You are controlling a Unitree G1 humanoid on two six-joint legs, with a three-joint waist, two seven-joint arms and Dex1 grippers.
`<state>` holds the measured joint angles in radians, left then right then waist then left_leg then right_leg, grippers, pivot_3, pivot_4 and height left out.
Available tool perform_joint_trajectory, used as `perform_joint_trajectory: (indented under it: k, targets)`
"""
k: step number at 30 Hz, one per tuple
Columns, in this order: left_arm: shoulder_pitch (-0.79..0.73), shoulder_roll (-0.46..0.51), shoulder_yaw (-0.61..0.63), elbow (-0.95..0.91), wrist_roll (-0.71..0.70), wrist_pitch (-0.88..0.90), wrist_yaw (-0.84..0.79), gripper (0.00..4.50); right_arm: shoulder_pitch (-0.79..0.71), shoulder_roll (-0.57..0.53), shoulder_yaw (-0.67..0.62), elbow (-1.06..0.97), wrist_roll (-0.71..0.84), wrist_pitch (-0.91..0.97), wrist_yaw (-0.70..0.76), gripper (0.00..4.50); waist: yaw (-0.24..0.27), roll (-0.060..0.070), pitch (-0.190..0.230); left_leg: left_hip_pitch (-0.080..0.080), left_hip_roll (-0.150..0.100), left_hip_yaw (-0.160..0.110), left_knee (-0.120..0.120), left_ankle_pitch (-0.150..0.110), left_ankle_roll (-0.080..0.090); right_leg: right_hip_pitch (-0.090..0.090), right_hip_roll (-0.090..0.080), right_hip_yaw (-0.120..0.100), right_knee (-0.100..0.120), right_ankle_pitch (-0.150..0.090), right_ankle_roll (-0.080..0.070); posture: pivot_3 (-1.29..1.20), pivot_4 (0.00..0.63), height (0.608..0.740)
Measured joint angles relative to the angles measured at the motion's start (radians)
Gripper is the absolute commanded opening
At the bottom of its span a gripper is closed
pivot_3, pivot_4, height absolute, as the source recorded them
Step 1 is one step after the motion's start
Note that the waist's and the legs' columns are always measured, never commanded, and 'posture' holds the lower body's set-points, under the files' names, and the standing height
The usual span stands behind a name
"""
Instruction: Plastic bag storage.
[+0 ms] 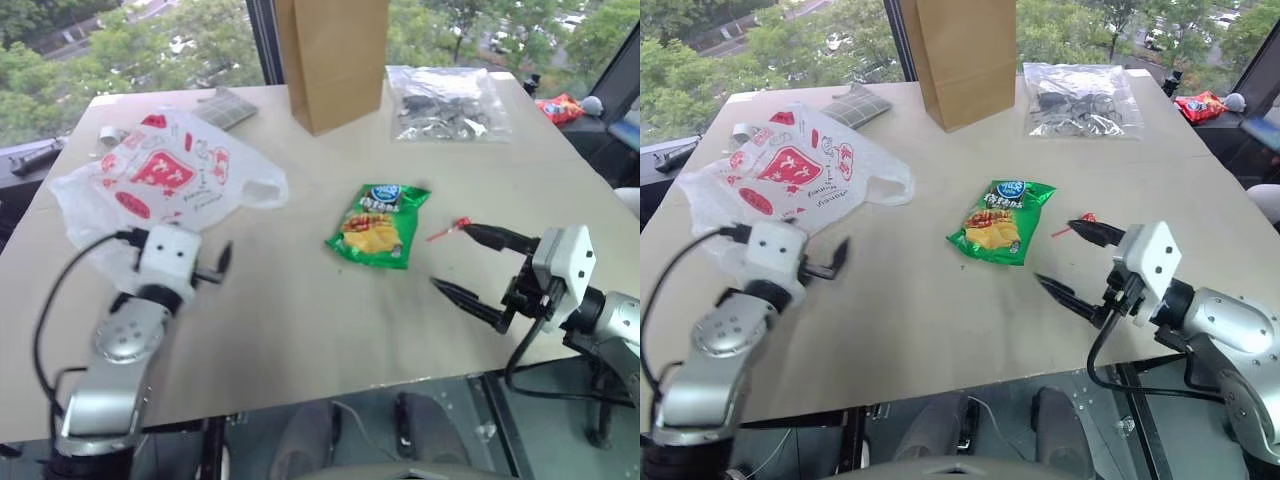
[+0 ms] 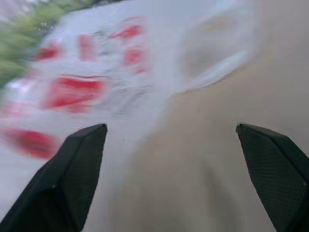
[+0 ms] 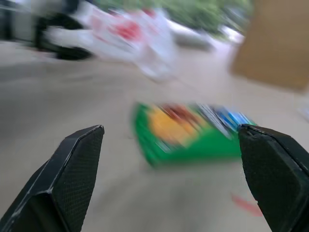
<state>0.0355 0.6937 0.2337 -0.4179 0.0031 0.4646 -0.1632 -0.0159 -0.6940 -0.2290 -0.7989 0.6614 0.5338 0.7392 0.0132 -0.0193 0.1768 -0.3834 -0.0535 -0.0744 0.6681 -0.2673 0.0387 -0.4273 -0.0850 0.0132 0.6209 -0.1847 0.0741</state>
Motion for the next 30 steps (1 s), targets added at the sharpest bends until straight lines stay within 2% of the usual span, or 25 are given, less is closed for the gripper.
perform_joint_trajectory:
  k: [4, 7, 14, 19, 23, 26, 28, 30]
  targets:
    - [-0.056, 0.047, -0.081, 0.113, 0.130, 0.004, 0.006, 4.44, -0.036, -0.011, 0.037, -0.003, 0.015, 0.014, -0.008, 4.50, 0.003, 0.000, 0.000, -0.001, -0.001, -0.001, 0.000, 0.000, 0.001, -0.001, -0.001, -0.001, -0.001, 0.001, 0.001, 0.00, 0.150, 0.740]
    - [-0.169, 0.049, -0.159, 0.239, 0.202, 0.008, 0.002, 4.44, -0.053, -0.011, 0.068, -0.002, 0.012, 0.015, -0.023, 4.50, 0.003, 0.000, 0.000, -0.002, -0.001, -0.002, 0.000, 0.000, 0.000, -0.001, -0.001, -0.002, -0.001, 0.003, -0.001, 0.00, 0.150, 0.740]
    - [-0.365, 0.043, -0.282, 0.467, 0.290, -0.016, -0.020, 4.44, -0.054, -0.011, 0.096, -0.009, 0.005, 0.010, -0.039, 4.50, -0.003, -0.001, 0.001, -0.003, -0.002, -0.001, 0.000, 0.000, 0.000, -0.004, -0.001, -0.001, 0.000, 0.004, -0.002, 0.00, 0.150, 0.740]
    - [-0.346, 0.016, -0.280, 0.413, 0.280, 0.007, -0.073, 4.44, -0.051, -0.011, 0.106, -0.016, -0.009, 0.007, -0.052, 4.50, -0.001, -0.001, 0.001, -0.004, -0.001, -0.001, 0.000, 0.000, 0.000, -0.004, -0.001, -0.001, 0.000, 0.004, -0.002, 0.00, 0.150, 0.740]
    - [-0.348, 0.018, -0.284, 0.418, 0.325, 0.014, -0.057, 4.44, -0.049, -0.007, 0.119, -0.026, -0.026, 0.004, -0.065, 4.50, 0.001, -0.001, 0.001, -0.004, -0.001, -0.002, 0.000, 0.000, 0.000, -0.004, -0.002, -0.002, 0.000, 0.004, -0.002, 0.00, 0.150, 0.740]
    - [-0.404, 0.016, -0.287, 0.510, 0.375, 0.019, -0.001, 3.58, -0.043, -0.001, 0.144, -0.031, -0.037, 0.003, -0.077, 4.50, 0.001, -0.001, 0.001, -0.003, -0.001, -0.002, 0.000, 0.000, 0.000, -0.004, -0.001, -0.002, 0.001, 0.004, -0.001, 0.00, 0.150, 0.740]
    - [-0.441, 0.014, -0.286, 0.555, 0.392, 0.018, 0.024, 2.80, -0.042, 0.004, 0.146, -0.034, -0.040, 0.003, -0.084, 4.50, 0.001, -0.001, 0.001, -0.003, -0.002, -0.002, 0.000, 0.000, 0.000, -0.004, -0.001, -0.002, 0.001, 0.004, -0.001, 0.00, 0.150, 0.740]
    - [-0.477, 0.015, -0.285, 0.612, 0.401, 0.007, 0.042, 1.74, -0.041, 0.004, 0.147, -0.035, -0.043, 0.000, -0.088, 4.50, 0.000, -0.001, 0.001, -0.003, -0.002, -0.002, 0.000, 0.000, 0.000, -0.004, -0.001, -0.002, 0.001, 0.004, -0.002, 0.00, 0.150, 0.740]
